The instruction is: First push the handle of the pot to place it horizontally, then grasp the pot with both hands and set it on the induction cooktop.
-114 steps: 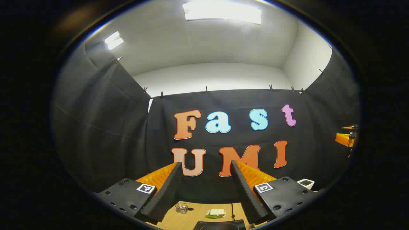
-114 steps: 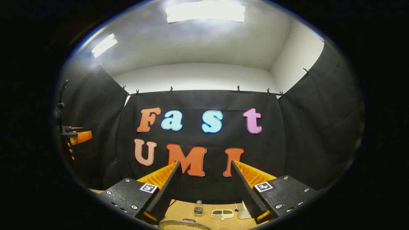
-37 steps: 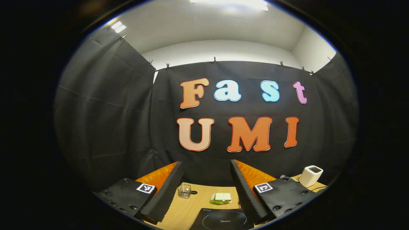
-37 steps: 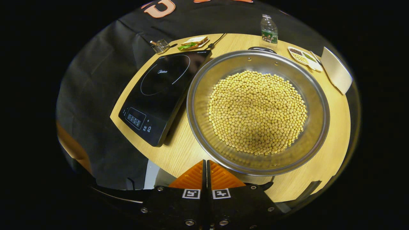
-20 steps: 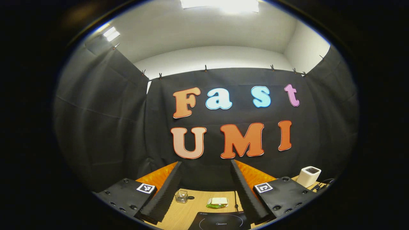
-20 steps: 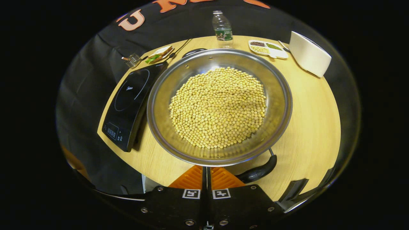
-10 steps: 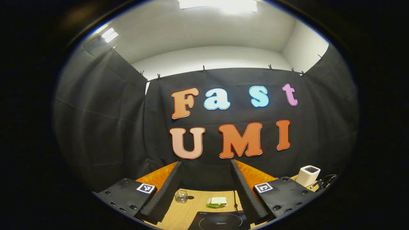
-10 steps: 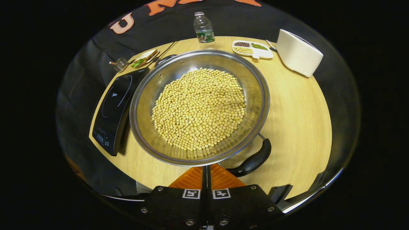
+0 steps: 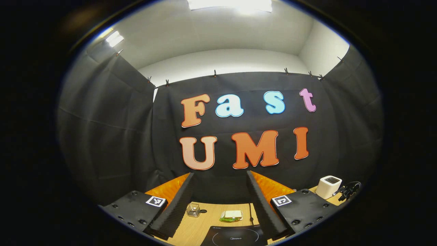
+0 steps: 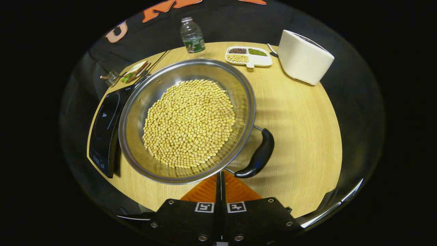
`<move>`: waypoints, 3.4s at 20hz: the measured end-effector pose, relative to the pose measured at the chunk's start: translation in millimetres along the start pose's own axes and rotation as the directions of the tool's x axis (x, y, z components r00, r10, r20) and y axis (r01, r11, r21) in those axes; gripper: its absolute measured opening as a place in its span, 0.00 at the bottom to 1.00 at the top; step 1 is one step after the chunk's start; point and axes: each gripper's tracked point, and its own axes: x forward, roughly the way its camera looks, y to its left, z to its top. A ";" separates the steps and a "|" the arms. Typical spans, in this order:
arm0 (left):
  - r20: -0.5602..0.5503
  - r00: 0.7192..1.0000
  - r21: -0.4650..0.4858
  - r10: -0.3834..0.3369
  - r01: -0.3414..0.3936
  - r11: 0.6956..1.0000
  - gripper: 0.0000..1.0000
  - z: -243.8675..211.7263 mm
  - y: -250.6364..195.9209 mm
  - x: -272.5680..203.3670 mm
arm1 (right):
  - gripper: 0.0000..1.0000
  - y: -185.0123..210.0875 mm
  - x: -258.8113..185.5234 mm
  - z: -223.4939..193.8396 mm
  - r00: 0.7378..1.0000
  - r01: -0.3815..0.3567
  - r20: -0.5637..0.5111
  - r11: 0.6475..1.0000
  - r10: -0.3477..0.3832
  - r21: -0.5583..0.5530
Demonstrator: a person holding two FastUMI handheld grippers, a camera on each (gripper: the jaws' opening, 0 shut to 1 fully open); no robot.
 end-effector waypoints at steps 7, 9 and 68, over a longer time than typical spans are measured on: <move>-0.008 1.000 -0.003 -0.005 0.005 1.000 0.98 -2.8 -1.2 0.4 | 0.00 -24.7 10.3 27.0 0.997 0.067 0.022 0.997 -0.067 0.036; -0.013 1.000 -0.004 -0.006 0.006 1.000 0.98 -6.5 -2.9 1.8 | 0.00 -29.9 10.9 33.1 0.996 0.080 0.027 0.996 -0.081 0.042; -0.918 0.274 -0.234 -0.288 0.212 0.949 0.99 -466.1 -279.8 26.2 | 0.94 -73.5 4.6 139.6 0.974 0.073 0.210 0.996 -0.081 0.047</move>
